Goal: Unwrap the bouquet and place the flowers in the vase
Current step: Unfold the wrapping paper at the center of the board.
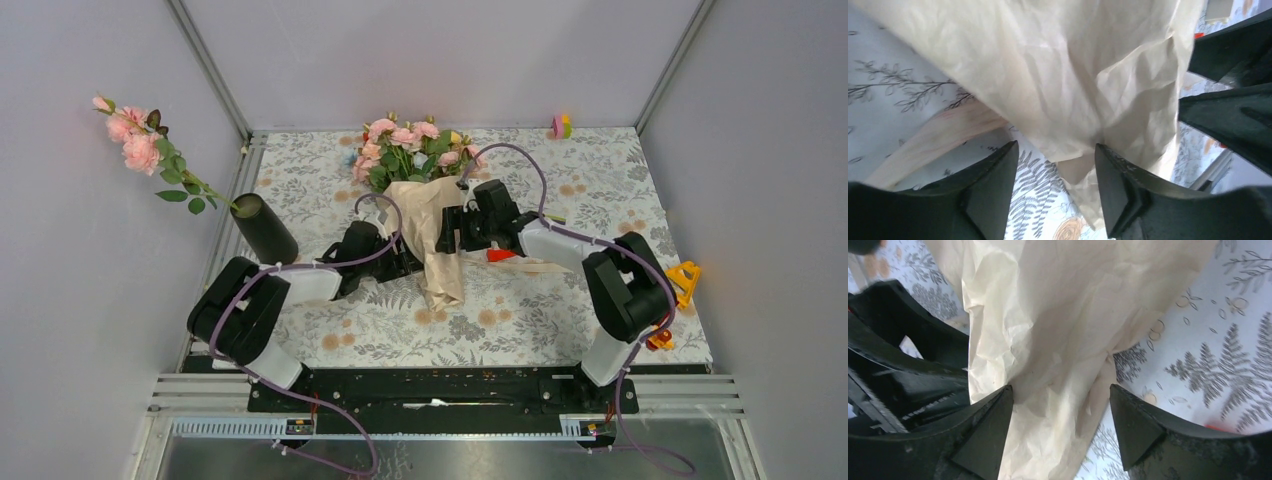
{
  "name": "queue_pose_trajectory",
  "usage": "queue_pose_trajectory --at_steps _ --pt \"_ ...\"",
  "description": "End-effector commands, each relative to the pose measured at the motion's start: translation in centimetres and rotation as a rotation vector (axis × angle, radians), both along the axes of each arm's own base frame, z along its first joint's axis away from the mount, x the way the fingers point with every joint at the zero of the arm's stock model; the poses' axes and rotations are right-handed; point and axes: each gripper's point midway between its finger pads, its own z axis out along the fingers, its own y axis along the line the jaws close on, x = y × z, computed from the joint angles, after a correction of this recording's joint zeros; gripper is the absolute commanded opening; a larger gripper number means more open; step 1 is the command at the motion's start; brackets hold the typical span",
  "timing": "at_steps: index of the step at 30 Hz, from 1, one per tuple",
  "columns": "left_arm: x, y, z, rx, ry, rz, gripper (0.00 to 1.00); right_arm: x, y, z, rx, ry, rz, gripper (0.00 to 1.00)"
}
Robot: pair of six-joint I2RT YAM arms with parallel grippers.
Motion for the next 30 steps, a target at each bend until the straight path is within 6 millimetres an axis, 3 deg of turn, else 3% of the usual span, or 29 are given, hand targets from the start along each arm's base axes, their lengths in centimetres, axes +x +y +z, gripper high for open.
queue_pose_trajectory --at_steps 1,8,15,18,26,30 --pt "1.2 1.4 3.1 0.075 -0.101 0.040 0.65 0.1 -2.0 4.4 -0.075 -0.137 0.029 0.81" --pt "0.0 5.2 6.0 0.161 -0.134 0.126 0.84 -2.2 -4.0 8.4 -0.144 -0.263 0.085 0.98" --pt "-1.8 8.5 10.4 0.171 -0.174 0.159 0.95 -6.0 -1.7 11.4 -0.211 -0.439 0.207 1.00" --pt "-2.2 9.9 12.6 0.192 -0.188 0.139 0.97 -7.4 0.2 11.4 -0.205 -0.478 0.257 1.00" --pt "-2.6 13.1 17.1 0.170 -0.213 0.098 0.99 -8.4 4.7 10.2 -0.379 -0.634 0.322 1.00" --pt "-2.1 14.8 17.3 0.219 -0.225 0.129 0.99 -8.2 6.5 9.5 -0.512 -0.670 0.357 1.00"
